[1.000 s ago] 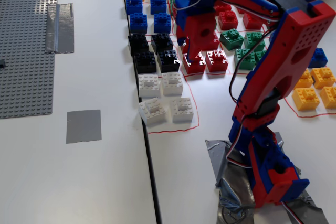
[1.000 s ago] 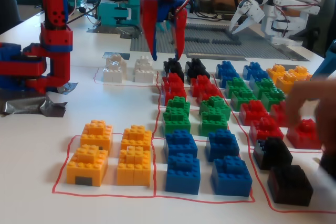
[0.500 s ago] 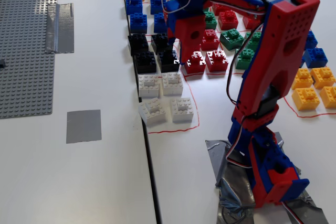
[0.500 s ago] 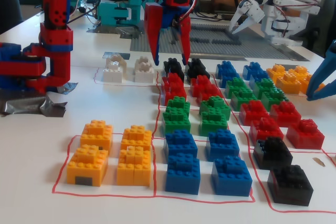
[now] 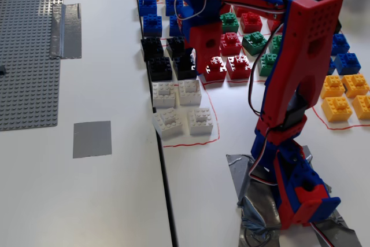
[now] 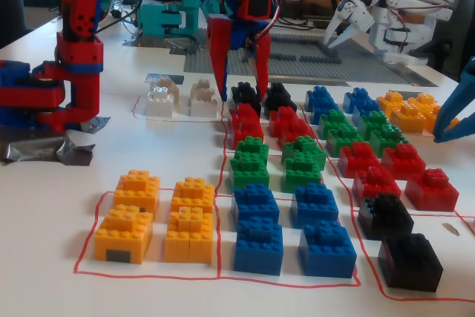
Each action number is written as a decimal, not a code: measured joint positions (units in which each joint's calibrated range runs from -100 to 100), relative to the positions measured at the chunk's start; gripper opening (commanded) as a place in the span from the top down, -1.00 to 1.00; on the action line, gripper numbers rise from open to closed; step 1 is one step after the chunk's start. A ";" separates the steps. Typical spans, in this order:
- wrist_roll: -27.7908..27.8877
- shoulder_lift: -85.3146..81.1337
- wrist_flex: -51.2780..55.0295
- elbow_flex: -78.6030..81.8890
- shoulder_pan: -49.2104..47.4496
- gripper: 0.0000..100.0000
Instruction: Grab the block and put it in the grey marker
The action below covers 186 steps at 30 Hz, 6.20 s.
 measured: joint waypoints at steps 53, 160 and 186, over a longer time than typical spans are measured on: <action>-1.12 -3.42 7.61 -5.09 -1.54 1.00; 13.87 18.19 14.56 -38.42 -39.37 1.00; 7.37 -3.25 23.87 -32.97 -12.22 1.00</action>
